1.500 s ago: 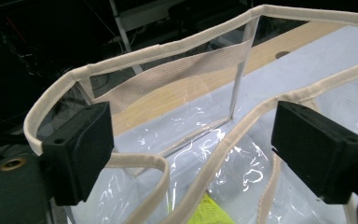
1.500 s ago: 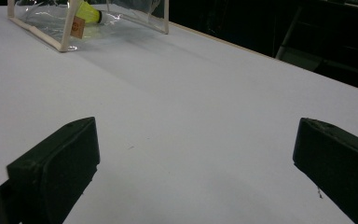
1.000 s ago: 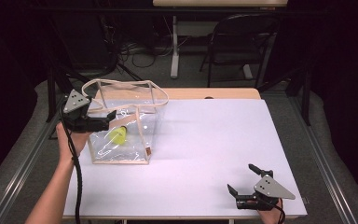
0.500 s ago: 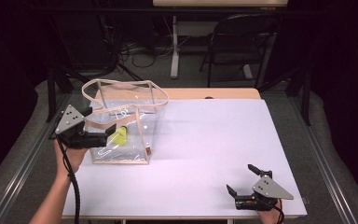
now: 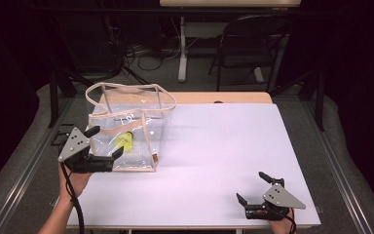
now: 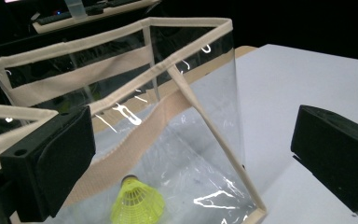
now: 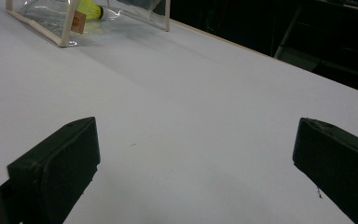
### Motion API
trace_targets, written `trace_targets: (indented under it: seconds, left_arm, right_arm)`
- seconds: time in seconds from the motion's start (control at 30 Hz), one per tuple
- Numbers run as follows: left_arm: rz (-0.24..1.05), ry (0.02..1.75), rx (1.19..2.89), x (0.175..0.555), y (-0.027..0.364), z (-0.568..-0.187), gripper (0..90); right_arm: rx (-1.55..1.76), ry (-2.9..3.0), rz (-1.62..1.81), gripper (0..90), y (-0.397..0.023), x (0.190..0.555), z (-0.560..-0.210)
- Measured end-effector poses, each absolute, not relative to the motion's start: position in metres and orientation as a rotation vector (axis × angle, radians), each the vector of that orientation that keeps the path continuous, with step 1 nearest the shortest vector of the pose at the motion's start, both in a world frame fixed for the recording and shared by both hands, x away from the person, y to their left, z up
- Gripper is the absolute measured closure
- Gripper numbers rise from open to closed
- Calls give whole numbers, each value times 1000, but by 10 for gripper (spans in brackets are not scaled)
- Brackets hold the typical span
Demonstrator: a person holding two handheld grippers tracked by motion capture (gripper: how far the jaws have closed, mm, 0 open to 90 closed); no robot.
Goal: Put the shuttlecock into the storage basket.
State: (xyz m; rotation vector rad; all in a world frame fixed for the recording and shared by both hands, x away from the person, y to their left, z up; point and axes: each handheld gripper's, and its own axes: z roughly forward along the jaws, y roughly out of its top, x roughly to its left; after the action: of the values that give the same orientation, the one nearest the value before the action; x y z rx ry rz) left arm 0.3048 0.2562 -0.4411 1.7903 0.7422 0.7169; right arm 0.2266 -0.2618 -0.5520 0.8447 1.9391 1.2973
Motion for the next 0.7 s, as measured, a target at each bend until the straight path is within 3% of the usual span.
trace_targets:
  seconds: [0.7]
  left_arm:
    - [665,746,1804,277,252,-501,0]
  right_arm:
    - [838,1938,1297,1,-261,226,-552]
